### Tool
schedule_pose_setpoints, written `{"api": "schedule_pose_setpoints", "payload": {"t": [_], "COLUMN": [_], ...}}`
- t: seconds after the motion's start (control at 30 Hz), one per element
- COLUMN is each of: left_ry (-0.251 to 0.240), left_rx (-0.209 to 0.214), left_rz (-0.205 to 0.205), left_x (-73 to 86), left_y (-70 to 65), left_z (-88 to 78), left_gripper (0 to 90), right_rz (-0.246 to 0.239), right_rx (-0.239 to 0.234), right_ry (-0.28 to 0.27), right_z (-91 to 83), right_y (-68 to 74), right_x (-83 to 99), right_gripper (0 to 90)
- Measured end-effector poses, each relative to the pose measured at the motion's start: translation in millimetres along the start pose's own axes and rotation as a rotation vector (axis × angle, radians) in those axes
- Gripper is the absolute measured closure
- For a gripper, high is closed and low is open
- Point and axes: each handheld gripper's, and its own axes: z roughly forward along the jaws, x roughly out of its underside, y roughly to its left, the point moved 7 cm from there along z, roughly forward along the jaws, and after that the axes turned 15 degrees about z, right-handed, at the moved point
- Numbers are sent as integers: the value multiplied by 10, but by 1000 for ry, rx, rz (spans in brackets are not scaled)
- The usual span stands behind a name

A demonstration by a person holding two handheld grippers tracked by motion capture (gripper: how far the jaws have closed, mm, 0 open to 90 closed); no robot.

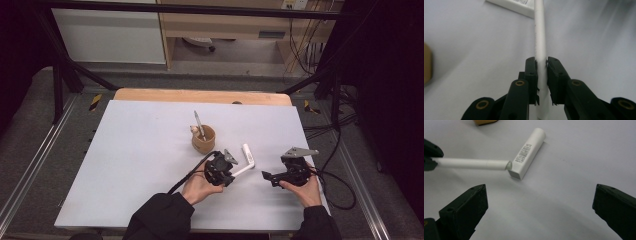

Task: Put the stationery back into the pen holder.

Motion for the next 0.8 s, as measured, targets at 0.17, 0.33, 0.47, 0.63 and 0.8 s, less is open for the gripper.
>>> {"api": "schedule_pose_setpoints", "payload": {"t": [0.17,0.33,0.47,0.63,0.8], "left_ry": [5,25,31,42,56], "left_rx": [10,5,4,6,21], "left_rz": [-11,-4,-13,-27,-13], "left_x": [164,327,446,578,654], "left_y": [125,224,289,368,400], "left_z": [-145,-268,-351,-438,-523], "left_gripper": [781,781,781,781,781], "right_rz": [-46,-100,-155,-221,-286], "right_rx": [0,-1,-12,-25,-40], "right_ry": [15,36,47,62,66], "right_z": [44,79,107,155,190], "right_y": [97,223,353,526,712], "right_x": [-1,-7,-22,-40,-67], "right_gripper": [8,13,14,18,26]}}
